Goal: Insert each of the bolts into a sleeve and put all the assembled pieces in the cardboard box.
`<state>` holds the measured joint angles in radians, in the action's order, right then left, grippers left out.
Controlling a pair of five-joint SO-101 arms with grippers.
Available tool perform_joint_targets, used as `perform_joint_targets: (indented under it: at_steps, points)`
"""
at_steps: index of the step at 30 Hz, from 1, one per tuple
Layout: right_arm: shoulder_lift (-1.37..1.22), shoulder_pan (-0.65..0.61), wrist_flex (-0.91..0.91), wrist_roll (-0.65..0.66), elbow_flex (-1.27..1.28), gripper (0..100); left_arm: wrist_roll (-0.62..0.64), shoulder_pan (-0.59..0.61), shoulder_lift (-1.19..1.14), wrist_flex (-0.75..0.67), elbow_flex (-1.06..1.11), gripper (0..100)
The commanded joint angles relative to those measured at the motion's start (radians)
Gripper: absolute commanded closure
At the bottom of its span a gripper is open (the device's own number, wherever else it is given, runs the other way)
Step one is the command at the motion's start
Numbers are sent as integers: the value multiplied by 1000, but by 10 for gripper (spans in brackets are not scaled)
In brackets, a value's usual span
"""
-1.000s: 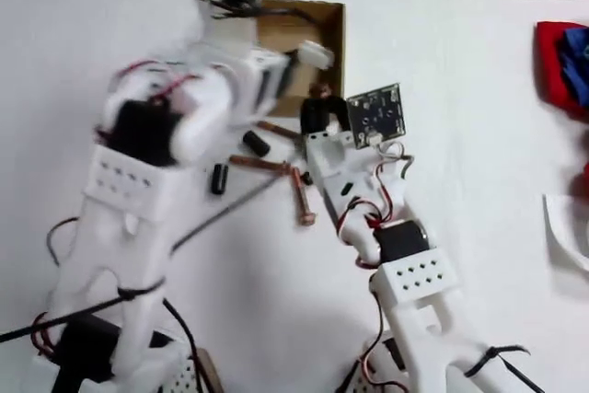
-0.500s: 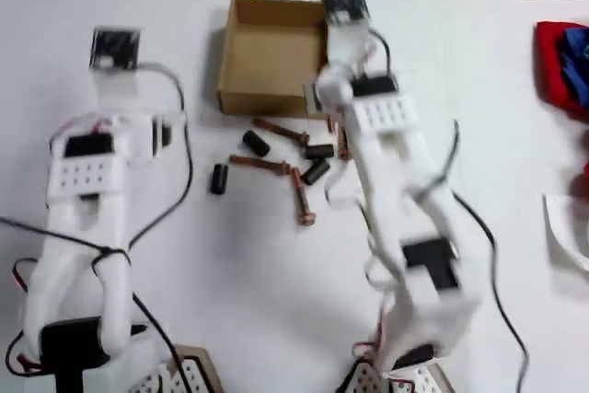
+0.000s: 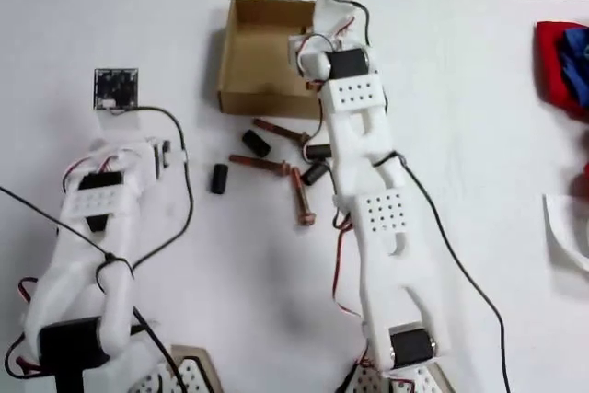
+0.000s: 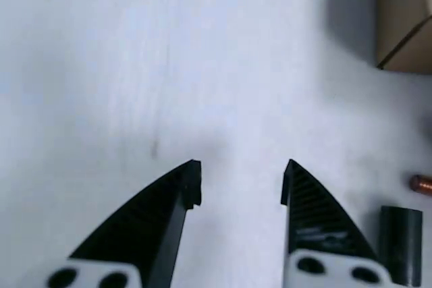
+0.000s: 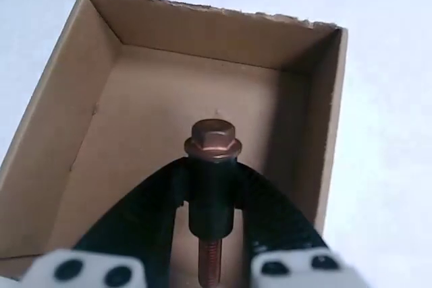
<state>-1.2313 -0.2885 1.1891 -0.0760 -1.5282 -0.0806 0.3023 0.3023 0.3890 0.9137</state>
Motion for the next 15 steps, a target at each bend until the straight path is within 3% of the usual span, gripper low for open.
perform_joint_targets:
  at_steps: [1, 15]
  points:
    - [21, 21, -5, -11, -78, 978, 8, 6, 3, -21, -4, 789]
    - [21, 41, -35, 51, 37, 978, 8, 6, 3, -23, -4, 789]
